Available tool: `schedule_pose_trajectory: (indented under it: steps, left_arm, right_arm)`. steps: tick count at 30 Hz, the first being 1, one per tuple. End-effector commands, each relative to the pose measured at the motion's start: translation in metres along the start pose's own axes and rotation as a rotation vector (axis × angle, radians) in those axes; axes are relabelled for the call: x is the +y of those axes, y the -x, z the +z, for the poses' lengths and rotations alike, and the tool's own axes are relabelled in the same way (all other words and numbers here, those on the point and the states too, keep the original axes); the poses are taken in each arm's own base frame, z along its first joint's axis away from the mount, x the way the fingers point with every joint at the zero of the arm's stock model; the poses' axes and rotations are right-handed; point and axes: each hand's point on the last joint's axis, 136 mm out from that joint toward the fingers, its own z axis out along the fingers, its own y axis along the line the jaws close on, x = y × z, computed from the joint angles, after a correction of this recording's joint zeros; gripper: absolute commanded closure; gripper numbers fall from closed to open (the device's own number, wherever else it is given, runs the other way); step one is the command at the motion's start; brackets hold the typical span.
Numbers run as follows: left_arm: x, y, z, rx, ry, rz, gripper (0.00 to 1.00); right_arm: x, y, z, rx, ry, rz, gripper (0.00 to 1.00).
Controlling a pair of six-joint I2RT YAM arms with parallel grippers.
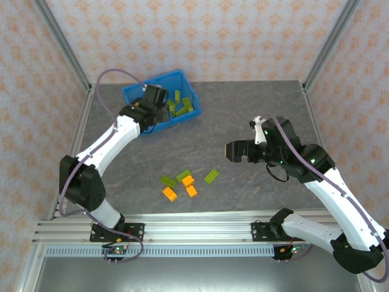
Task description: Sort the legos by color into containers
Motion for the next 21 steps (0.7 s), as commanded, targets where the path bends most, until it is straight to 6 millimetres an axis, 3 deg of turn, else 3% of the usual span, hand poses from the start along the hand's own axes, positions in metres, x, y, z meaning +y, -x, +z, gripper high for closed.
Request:
schedule_pose_trajectory:
  steps: [1, 5, 9, 13, 17, 21]
  left_arm:
    - [0.025, 0.022, 0.016, -0.011, 0.076, 0.000, 0.56]
    - [0.040, 0.049, 0.055, -0.008, 0.094, -0.054, 0.56]
    - [0.071, 0.065, 0.097, 0.006, 0.167, -0.148, 0.55]
    - [0.085, 0.081, 0.124, 0.007, 0.133, -0.230, 0.49]
    - [0.086, 0.096, 0.128, 0.019, 0.126, -0.218, 0.30]
    - [0.082, 0.114, 0.102, -0.018, 0.099, -0.215, 0.23]
  right_arm:
    - [0.009, -0.001, 0.001, 0.006, 0.054, -0.011, 0.01]
    - [0.009, -0.009, 0.006, 0.051, 0.059, -0.009, 0.00]
    - [0.010, -0.009, 0.004, 0.049, 0.064, 0.012, 0.01]
    - [0.008, -0.008, 0.000, 0.035, 0.053, 0.019, 0.01]
    - [0.009, -0.005, -0.002, 0.024, 0.057, 0.017, 0.01]
    - [0.011, 0.000, 0.001, 0.014, 0.062, 0.016, 0.00]
